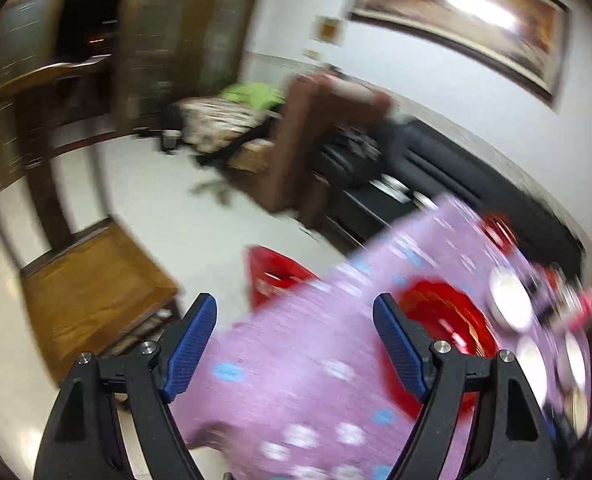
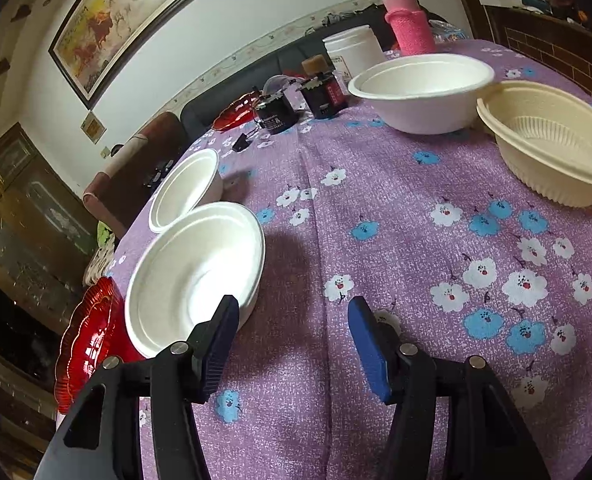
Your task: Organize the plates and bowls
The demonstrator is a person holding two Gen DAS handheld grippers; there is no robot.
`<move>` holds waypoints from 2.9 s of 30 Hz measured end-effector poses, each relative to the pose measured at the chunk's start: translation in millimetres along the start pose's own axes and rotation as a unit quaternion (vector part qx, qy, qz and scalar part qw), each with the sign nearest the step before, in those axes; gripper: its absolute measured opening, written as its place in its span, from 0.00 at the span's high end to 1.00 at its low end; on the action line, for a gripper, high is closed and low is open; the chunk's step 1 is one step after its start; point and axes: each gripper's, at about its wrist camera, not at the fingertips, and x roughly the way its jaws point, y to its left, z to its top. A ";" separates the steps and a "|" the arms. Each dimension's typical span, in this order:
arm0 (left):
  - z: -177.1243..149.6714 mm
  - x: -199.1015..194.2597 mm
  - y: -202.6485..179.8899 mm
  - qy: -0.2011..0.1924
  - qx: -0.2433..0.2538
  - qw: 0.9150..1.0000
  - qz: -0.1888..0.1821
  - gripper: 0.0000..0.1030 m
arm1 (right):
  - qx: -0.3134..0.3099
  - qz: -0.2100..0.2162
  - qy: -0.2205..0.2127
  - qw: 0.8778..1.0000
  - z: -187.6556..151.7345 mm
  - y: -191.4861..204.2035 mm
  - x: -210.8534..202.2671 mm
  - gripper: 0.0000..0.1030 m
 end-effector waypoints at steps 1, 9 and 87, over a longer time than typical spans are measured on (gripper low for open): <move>-5.4 6.7 -19.7 0.012 0.022 0.999 -0.021 0.22 | -0.001 -0.004 -0.002 1.000 -0.1 0.0 -0.3 0.40; -47.2 26.9 -144.4 0.066 0.172 0.974 -0.133 0.22 | 0.013 -0.031 -0.010 0.999 0.1 -8.9 -0.3 0.41; -35.9 75.3 -105.2 0.155 0.158 0.966 -0.137 0.32 | -0.116 0.004 0.044 0.992 -14.0 97.7 -3.6 0.49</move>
